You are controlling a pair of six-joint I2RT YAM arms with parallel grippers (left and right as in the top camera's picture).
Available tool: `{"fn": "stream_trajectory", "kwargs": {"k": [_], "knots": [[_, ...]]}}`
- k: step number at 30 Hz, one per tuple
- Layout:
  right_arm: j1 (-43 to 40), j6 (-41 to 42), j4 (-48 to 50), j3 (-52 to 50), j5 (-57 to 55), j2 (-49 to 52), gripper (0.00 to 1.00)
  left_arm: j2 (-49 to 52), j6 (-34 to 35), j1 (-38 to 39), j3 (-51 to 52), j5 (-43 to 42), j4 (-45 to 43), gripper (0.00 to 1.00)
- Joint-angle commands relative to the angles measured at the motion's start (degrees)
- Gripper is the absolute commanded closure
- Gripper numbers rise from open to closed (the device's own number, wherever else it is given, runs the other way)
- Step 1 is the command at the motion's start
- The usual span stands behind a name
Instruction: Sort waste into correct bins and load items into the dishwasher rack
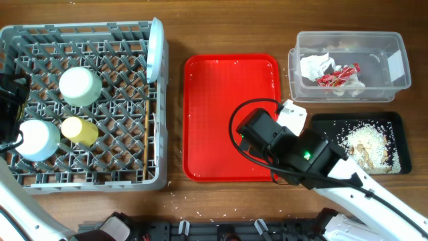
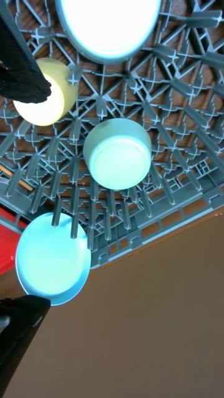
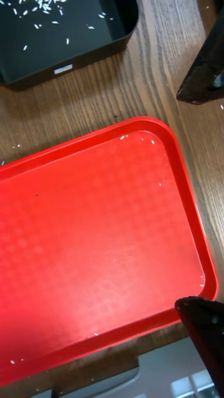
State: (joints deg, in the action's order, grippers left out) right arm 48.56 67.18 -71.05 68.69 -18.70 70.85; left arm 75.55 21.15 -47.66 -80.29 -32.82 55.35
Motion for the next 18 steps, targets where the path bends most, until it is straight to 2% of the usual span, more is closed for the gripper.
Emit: {"fn": "stream_trajectory", "kwargs": {"k": [1, 4, 5, 8, 12, 15, 18], "knots": [[0.1, -4.2, 2.3, -1.2, -6.6, -5.6, 0.0, 0.0, 0.3, -0.2, 0.0, 0.2, 0.0, 0.0], [-0.2, -13.4, 12.3, -7.2, -10.0, -14.7, 0.0, 0.0, 0.3, -0.2, 0.0, 0.2, 0.0, 0.0], [-3.0, -17.8, 20.7, -14.9, -7.9, -22.1, 0.0, 0.0, 0.3, -0.2, 0.0, 0.2, 0.0, 0.0], [-10.2, -19.7, 32.9, -28.2, -1.2, -32.8, 0.0, 0.0, 0.3, -0.2, 0.0, 0.2, 0.0, 0.0], [-21.8, -28.7, 54.6, -47.9, 11.4, -47.6, 0.0, 0.0, 0.3, -0.2, 0.0, 0.2, 0.0, 0.0], [-25.2, -29.7, 62.7, -57.5, 12.6, -57.0, 0.0, 0.0, 0.3, -0.2, 0.0, 0.2, 0.0, 0.0], [-28.1, -29.7, 65.5, -63.9, 13.5, -65.7, 0.0, 0.0, 0.3, -0.2, 0.0, 0.2, 0.0, 0.0]]}}
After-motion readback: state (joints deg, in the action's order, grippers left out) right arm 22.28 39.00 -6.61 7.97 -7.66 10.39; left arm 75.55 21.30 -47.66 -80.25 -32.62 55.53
